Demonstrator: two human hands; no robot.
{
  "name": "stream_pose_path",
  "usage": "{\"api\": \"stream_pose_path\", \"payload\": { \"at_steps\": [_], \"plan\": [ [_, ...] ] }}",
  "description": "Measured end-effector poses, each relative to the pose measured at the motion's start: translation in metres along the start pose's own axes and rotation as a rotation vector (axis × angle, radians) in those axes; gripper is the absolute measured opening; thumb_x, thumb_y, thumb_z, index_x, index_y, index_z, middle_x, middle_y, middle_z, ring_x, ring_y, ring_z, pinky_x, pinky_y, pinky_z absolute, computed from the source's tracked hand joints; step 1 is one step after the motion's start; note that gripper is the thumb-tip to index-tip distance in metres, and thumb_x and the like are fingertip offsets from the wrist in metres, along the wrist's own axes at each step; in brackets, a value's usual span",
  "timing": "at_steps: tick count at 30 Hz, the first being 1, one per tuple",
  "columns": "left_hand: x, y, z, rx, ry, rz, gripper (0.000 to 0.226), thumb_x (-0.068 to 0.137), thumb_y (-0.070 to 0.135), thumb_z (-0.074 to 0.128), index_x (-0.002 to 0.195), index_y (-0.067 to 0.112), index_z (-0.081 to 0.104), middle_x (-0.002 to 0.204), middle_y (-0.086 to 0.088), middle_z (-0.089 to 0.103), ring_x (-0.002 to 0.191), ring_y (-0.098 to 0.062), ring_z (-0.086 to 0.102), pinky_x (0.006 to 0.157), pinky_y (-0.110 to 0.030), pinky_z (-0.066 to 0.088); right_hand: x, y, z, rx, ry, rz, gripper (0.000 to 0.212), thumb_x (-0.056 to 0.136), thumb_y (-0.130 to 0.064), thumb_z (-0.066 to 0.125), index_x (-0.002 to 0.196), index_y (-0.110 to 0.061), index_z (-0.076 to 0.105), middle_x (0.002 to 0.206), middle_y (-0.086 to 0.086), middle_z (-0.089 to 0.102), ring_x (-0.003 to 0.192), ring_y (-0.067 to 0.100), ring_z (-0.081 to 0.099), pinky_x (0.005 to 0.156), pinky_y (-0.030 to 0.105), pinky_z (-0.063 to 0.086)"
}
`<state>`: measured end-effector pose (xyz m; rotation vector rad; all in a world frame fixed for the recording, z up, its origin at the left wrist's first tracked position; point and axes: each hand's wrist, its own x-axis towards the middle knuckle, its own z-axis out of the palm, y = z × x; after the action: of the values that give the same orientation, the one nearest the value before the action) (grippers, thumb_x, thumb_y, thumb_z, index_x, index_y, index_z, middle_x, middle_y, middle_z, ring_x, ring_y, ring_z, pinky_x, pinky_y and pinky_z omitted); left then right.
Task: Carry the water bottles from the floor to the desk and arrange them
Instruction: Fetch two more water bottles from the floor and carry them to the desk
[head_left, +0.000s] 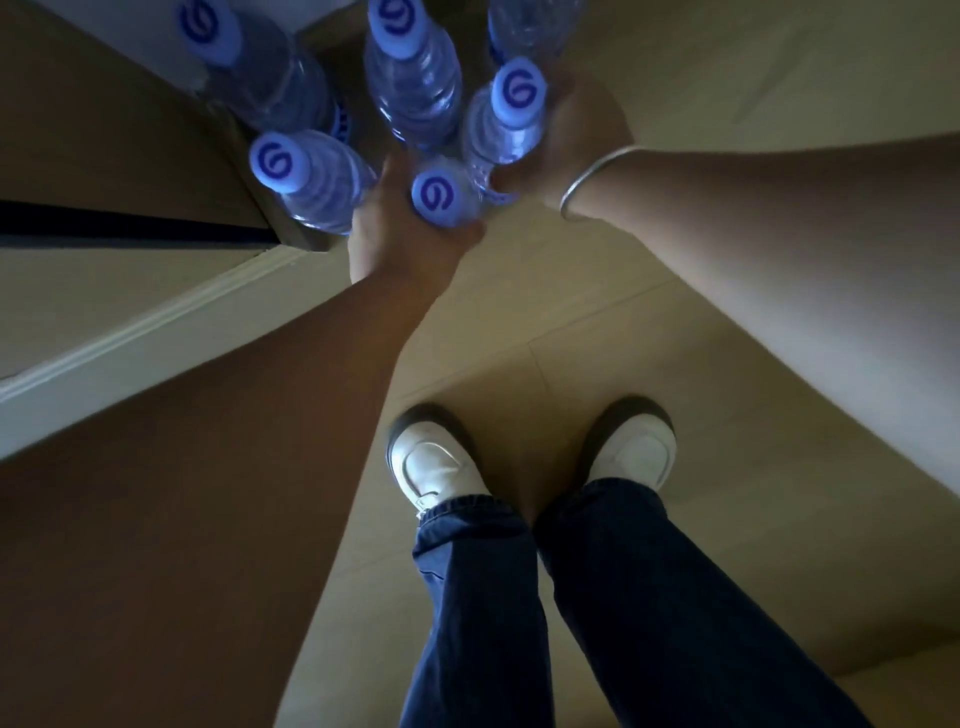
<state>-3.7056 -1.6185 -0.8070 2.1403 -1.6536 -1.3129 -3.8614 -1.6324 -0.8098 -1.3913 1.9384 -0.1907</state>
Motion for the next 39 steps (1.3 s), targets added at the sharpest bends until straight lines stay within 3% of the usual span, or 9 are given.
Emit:
{"api": "stream_pose_path", "payload": {
  "at_steps": [3, 5, 9, 15, 18, 23, 29, 34, 39],
  "plan": [
    [-0.029, -0.009, -0.017, 0.043, -0.158, 0.006, 0.065, 0.06, 0.033, 0.084, 0.118, 0.021, 0.055, 0.104, -0.001, 0.065, 0.098, -0.023, 0.062, 0.087, -0.037, 0.051, -0.035, 0.001, -0.011, 0.039, -0.071, 0.046, 0.045, 0.066, -0.035, 0.071, 0.104, -0.013, 0.061, 0.103, 0.009, 0.067, 0.099, 0.027, 0.062, 0.084, 0.033, 0.048],
    [-0.064, -0.013, -0.033, 0.052, -0.215, -0.024, 0.068, 0.062, 0.033, 0.083, 0.122, 0.023, 0.052, 0.111, -0.003, 0.064, 0.102, -0.025, 0.061, 0.09, -0.039, 0.05, -0.078, 0.003, -0.022, -0.03, -0.143, 0.058, 0.049, 0.063, -0.032, 0.076, 0.103, -0.009, 0.057, 0.104, 0.011, 0.064, 0.095, 0.03, 0.061, 0.074, 0.029, 0.044],
    [-0.153, -0.012, -0.069, 0.141, -0.178, -0.173, 0.065, 0.058, 0.038, 0.082, 0.116, 0.032, 0.053, 0.103, 0.002, 0.065, 0.093, -0.023, 0.061, 0.074, -0.026, 0.044, -0.177, -0.002, -0.058, -0.059, -0.246, 0.118, 0.041, 0.06, -0.031, 0.077, 0.091, -0.017, 0.054, 0.088, -0.001, 0.057, 0.083, 0.025, 0.059, 0.066, 0.023, 0.033],
    [-0.28, 0.026, -0.132, 0.064, -0.116, -0.39, 0.062, 0.064, 0.034, 0.081, 0.118, 0.026, 0.052, 0.108, -0.002, 0.065, 0.097, -0.026, 0.061, 0.083, -0.036, 0.05, -0.294, -0.053, -0.127, -0.03, -0.327, 0.061, 0.047, 0.061, -0.026, 0.076, 0.103, -0.014, 0.058, 0.1, 0.003, 0.061, 0.091, 0.026, 0.059, 0.07, 0.025, 0.038],
    [-0.337, 0.056, -0.17, 0.002, -0.078, -0.433, 0.06, 0.063, 0.035, 0.082, 0.115, 0.027, 0.053, 0.104, 0.001, 0.065, 0.094, -0.025, 0.061, 0.079, -0.034, 0.05, -0.332, -0.094, -0.171, -0.073, -0.389, -0.064, 0.038, 0.061, -0.024, 0.076, 0.093, -0.013, 0.058, 0.094, 0.005, 0.063, 0.088, 0.028, 0.059, 0.067, 0.024, 0.031],
    [-0.415, 0.111, -0.223, -0.18, 0.095, -0.531, 0.056, 0.058, 0.047, 0.078, 0.107, 0.034, 0.054, 0.096, 0.007, 0.063, 0.091, -0.023, 0.062, 0.071, -0.026, 0.042, -0.371, -0.175, -0.234, -0.121, -0.388, -0.225, 0.033, 0.063, -0.022, 0.076, 0.086, -0.01, 0.056, 0.089, 0.009, 0.062, 0.085, 0.032, 0.058, 0.063, 0.029, 0.034],
    [-0.498, 0.148, -0.29, -0.276, 0.34, -0.588, 0.053, 0.055, 0.062, 0.066, 0.102, 0.044, 0.049, 0.091, 0.015, 0.066, 0.088, -0.017, 0.061, 0.074, -0.027, 0.047, -0.414, -0.288, -0.259, -0.277, -0.278, -0.525, 0.056, 0.058, -0.048, 0.074, 0.099, -0.014, 0.056, 0.095, 0.005, 0.063, 0.093, 0.03, 0.06, 0.064, 0.031, 0.04],
    [-0.575, 0.117, -0.375, -0.338, 0.578, -0.654, 0.052, 0.054, 0.064, 0.067, 0.099, 0.042, 0.055, 0.079, 0.018, 0.06, 0.085, -0.014, 0.062, 0.067, -0.023, 0.038, -0.454, -0.386, -0.243, -0.313, -0.274, -0.741, 0.042, 0.056, -0.04, 0.074, 0.083, -0.013, 0.055, 0.083, 0.009, 0.065, 0.085, 0.033, 0.062, 0.06, 0.026, 0.033],
    [-0.655, 0.055, -0.456, -0.294, 0.737, -0.713, 0.049, 0.058, 0.06, 0.071, 0.096, 0.034, 0.057, 0.086, 0.012, 0.066, 0.084, -0.017, 0.063, 0.07, -0.026, 0.048, -0.518, -0.495, -0.205, -0.407, -0.433, -0.889, 0.044, 0.055, -0.042, 0.074, 0.087, -0.018, 0.055, 0.085, 0.003, 0.065, 0.083, 0.028, 0.062, 0.059, 0.027, 0.041]
  ]
}}
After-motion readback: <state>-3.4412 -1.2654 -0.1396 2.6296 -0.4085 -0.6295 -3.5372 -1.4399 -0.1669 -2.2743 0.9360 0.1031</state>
